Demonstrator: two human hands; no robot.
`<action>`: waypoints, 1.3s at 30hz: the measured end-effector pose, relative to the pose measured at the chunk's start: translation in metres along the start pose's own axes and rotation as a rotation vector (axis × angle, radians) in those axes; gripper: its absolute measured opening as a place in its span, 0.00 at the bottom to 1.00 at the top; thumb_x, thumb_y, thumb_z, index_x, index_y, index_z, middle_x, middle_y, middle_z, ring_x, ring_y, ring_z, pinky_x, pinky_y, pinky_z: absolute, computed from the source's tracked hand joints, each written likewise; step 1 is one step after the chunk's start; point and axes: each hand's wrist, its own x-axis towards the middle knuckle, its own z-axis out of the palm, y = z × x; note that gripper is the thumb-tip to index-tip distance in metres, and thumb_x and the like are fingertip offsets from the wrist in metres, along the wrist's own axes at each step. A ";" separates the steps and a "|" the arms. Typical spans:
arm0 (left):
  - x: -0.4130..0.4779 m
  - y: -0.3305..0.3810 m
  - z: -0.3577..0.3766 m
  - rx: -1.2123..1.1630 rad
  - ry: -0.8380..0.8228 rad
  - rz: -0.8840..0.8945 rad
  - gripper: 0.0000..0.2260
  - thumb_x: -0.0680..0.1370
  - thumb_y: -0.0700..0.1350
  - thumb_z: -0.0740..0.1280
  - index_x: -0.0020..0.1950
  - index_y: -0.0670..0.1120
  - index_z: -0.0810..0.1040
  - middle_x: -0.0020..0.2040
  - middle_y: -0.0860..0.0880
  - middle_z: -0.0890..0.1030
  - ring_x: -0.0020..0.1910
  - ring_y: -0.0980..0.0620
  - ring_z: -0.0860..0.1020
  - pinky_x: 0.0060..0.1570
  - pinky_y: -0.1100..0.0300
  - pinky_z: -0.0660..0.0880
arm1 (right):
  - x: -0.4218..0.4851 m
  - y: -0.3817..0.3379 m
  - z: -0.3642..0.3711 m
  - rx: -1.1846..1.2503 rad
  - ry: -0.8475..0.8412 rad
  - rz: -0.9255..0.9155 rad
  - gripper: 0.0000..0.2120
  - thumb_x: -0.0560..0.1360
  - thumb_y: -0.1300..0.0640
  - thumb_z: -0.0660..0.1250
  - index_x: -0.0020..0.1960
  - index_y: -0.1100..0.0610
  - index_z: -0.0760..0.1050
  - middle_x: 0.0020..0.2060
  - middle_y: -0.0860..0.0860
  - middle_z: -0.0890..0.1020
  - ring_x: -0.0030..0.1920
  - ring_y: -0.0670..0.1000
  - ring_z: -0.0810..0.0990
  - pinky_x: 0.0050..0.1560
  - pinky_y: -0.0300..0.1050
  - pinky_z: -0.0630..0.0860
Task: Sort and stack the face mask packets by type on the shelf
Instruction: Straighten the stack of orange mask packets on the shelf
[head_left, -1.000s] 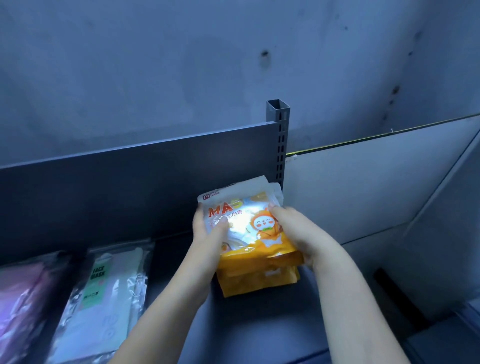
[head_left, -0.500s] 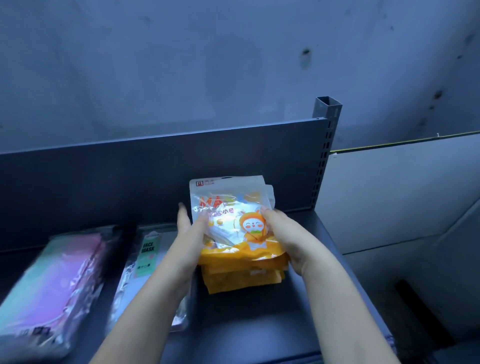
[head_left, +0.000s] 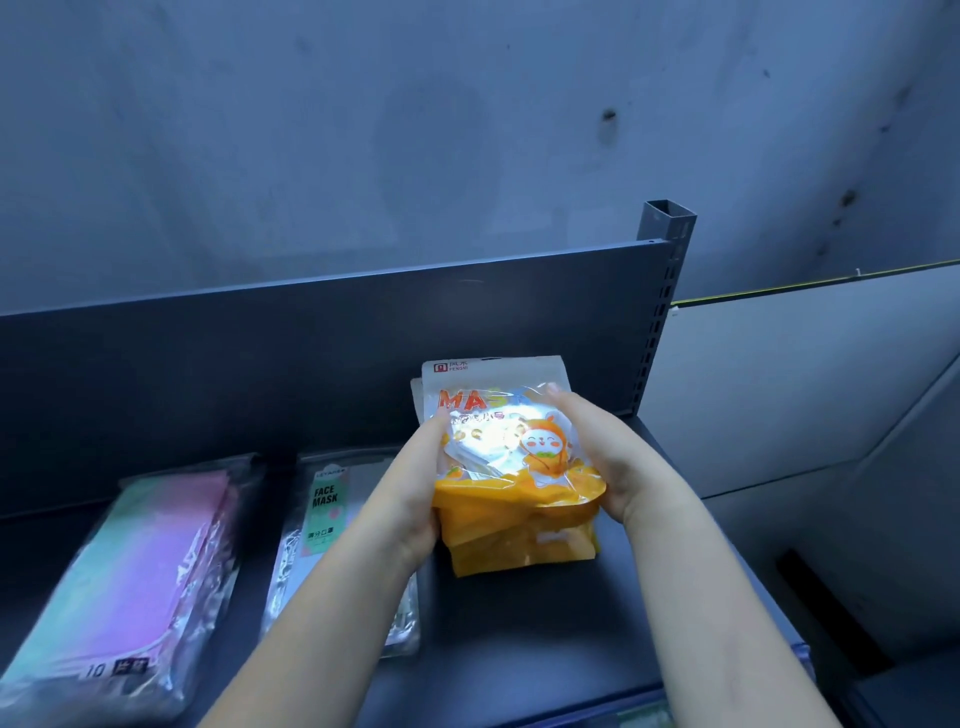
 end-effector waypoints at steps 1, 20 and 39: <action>0.001 0.000 -0.001 -0.005 -0.012 -0.007 0.22 0.84 0.61 0.61 0.65 0.46 0.82 0.56 0.42 0.88 0.55 0.40 0.87 0.64 0.41 0.79 | -0.002 -0.001 0.001 0.022 0.004 0.004 0.26 0.82 0.38 0.63 0.65 0.59 0.80 0.53 0.59 0.89 0.53 0.60 0.89 0.62 0.60 0.82; 0.022 0.006 0.011 0.258 0.168 0.176 0.20 0.77 0.63 0.59 0.64 0.56 0.74 0.61 0.48 0.83 0.56 0.45 0.84 0.60 0.43 0.81 | 0.003 0.008 -0.009 -0.003 0.134 -0.158 0.13 0.83 0.51 0.67 0.66 0.55 0.76 0.54 0.58 0.87 0.53 0.60 0.88 0.56 0.61 0.85; 0.029 0.011 0.007 0.091 0.224 0.169 0.11 0.85 0.58 0.60 0.60 0.53 0.76 0.53 0.46 0.86 0.48 0.46 0.87 0.50 0.48 0.86 | 0.018 -0.014 0.009 -0.060 0.170 -0.187 0.12 0.82 0.57 0.68 0.65 0.56 0.75 0.52 0.60 0.87 0.49 0.61 0.89 0.53 0.62 0.86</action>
